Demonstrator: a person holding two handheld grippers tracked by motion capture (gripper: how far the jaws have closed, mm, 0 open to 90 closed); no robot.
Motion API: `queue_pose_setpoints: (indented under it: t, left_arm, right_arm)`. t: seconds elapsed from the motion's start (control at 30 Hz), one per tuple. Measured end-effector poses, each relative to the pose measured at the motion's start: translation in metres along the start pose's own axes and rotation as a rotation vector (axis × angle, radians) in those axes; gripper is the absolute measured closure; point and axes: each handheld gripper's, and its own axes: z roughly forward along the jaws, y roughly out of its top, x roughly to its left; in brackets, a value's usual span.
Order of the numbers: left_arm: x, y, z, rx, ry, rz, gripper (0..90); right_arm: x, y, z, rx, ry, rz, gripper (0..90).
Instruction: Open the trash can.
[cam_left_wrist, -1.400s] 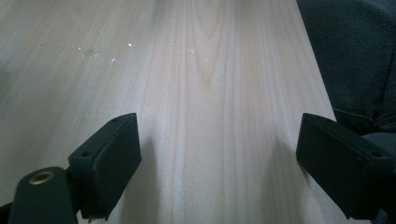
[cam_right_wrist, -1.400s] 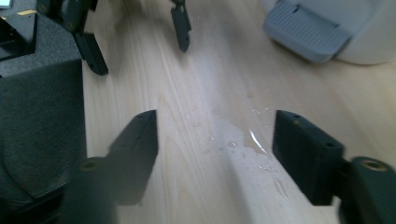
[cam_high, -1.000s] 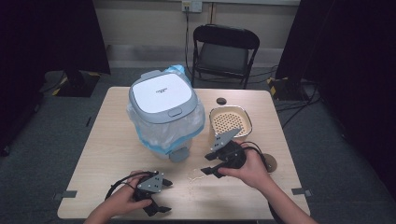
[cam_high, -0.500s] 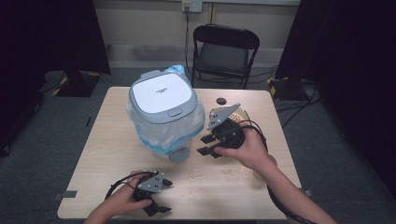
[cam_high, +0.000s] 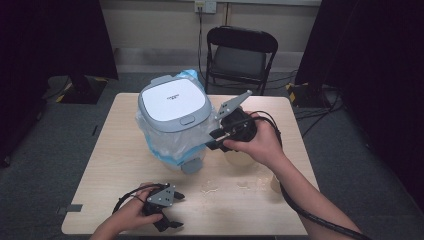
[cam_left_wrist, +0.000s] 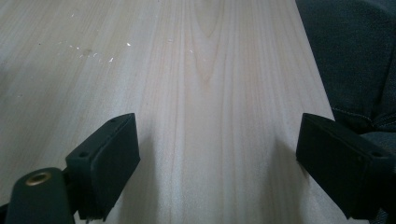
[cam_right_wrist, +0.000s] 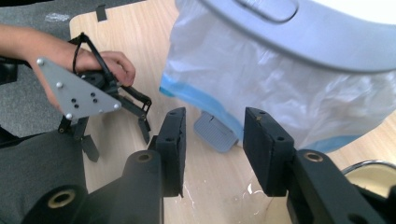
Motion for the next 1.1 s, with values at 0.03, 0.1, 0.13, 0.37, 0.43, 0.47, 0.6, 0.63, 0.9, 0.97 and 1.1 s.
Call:
queue_pose_setpoints:
  t: [0.03,0.1,0.13,0.37,0.43,0.47,0.6,0.63,0.9,0.97,1.1]
  left_arm:
    - [0.000,0.000,0.000,0.000,0.000,0.000,12.8]
    - [0.000,0.000,0.000,0.000,0.000,0.000,12.8]
    - [0.000,0.000,0.000,0.000,0.000,0.000,12.8]
    - [0.000,0.000,0.000,0.000,-0.003,-0.003,12.8]
    - [0.000,0.000,0.000,0.000,-0.003,-0.004,12.8]
    - [0.000,0.000,0.000,0.001,-0.003,-0.003,12.8]
    - [0.000,0.000,0.000,0.000,-0.003,-0.004,12.7]
    - [0.000,0.000,0.000,0.000,-0.003,-0.004,12.7]
    - [0.000,0.000,0.000,0.000,-0.002,-0.002,12.7]
    - [0.000,0.000,0.000,0.001,-0.003,-0.003,12.7]
    - [0.000,0.000,0.000,0.000,-0.003,-0.003,12.7]
  right_arm:
    - [-0.001,0.002,0.000,-0.002,-0.001,-0.005,60.4]
    - [-0.003,0.006,-0.002,-0.004,-0.006,0.001,60.9]
    - [-0.004,0.009,-0.003,-0.005,-0.009,0.003,61.1]
    - [-0.014,0.025,-0.002,0.002,-0.028,0.010,63.2]
    - [-0.017,0.030,0.000,0.000,-0.032,0.011,63.4]
    - [-0.018,0.031,0.002,-0.003,-0.030,0.010,63.5]
    - [-0.021,0.035,0.005,-0.005,-0.024,0.018,64.0]
    - [-0.021,0.037,0.007,-0.001,-0.027,0.028,64.7]
    - [-0.024,0.046,0.013,-0.004,-0.022,0.040,69.3]
    - [-0.024,0.047,0.013,-0.009,-0.023,0.040,69.6]
    - [-0.023,0.053,0.015,-0.013,-0.035,0.035,72.1]
